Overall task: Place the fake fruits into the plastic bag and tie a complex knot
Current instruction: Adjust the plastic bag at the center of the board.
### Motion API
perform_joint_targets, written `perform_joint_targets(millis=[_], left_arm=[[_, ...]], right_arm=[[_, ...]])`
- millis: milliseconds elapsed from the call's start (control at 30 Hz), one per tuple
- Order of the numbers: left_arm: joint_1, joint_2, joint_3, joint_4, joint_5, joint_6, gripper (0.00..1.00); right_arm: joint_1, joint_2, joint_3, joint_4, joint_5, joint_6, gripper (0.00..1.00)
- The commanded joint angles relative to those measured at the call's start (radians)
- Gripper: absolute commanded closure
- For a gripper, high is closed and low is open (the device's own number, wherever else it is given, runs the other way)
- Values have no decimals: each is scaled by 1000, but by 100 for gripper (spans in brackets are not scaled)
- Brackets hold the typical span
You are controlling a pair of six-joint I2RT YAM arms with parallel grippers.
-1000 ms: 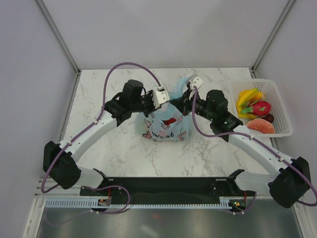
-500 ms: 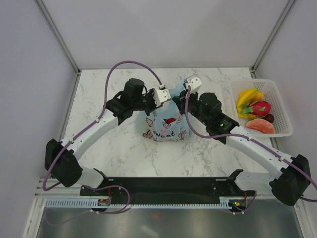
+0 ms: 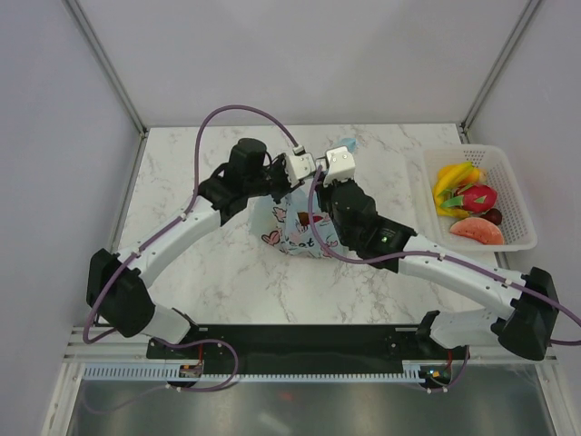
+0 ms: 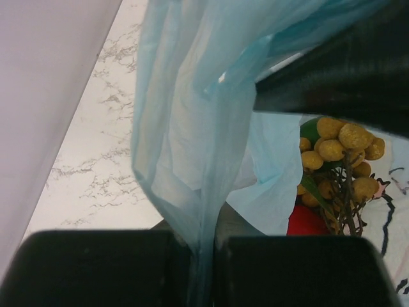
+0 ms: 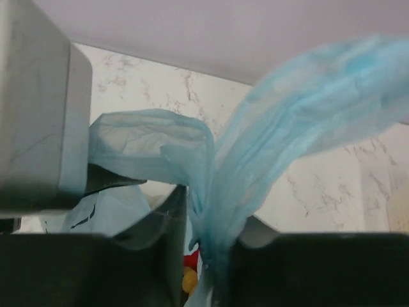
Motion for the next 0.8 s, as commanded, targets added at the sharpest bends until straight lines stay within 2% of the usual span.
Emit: perform_joint_targets(millis=[0,133,367,433,567,700,767], left_arm=[[-1,14,42,54,-9,-22,98],[-1,19,31,55,-28,-8,98],[1,23,31,55,-77,-8,98],[2,20,30,54,-95,-13,98],[11,9,21,54,-104,-19,98],[21,6,18,54,-104,-30,98],[22,8,16,55,-106,-33,98]], right_arm=[[17,21,28,-8,170,-54,57],[3,-29,-32,50,44,-87,33],[-144,-157,-112,47,-315,-42,13],[-209,-192,-129,41,-426,-32,11],[-339,-237,-198,90,-897,21,2],[-380,-232,-222,142,-1091,38,2],[-409,-223,-232,159,-1133,48,2]])
